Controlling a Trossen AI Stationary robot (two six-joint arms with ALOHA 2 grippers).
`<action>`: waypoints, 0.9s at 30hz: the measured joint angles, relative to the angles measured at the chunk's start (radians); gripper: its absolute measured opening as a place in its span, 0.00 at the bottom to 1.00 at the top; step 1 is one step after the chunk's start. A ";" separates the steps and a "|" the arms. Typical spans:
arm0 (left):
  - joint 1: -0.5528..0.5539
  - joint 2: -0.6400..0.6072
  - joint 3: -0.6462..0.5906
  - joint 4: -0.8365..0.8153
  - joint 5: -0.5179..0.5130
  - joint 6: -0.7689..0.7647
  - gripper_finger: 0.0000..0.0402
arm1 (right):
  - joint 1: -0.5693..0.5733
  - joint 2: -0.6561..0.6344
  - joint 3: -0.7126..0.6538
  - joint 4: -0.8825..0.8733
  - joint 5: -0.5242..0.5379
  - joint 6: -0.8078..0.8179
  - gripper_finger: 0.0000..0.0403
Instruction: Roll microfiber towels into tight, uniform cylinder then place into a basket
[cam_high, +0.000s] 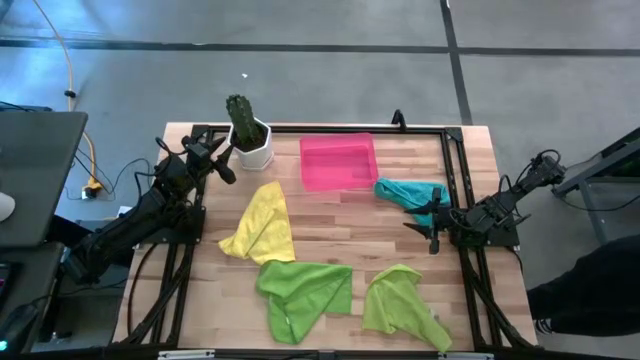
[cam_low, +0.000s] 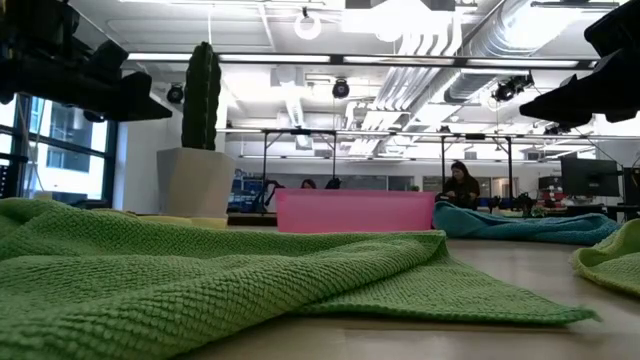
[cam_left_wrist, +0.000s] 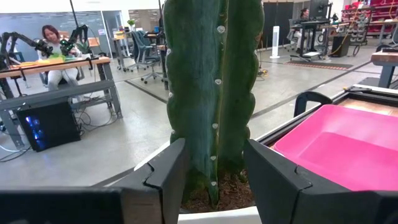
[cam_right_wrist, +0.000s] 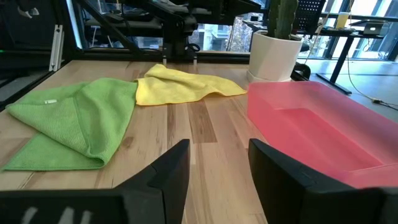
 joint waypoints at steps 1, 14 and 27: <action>0.000 0.000 0.000 0.000 0.000 0.000 0.37 | 0.000 0.000 0.000 0.000 0.000 0.000 0.39; 0.000 0.000 0.000 0.000 0.000 0.000 0.37 | -0.030 0.000 0.000 0.000 0.000 0.000 0.39; 0.000 0.000 0.000 0.000 0.000 0.000 0.37 | -0.326 0.000 0.000 0.000 0.000 0.000 0.39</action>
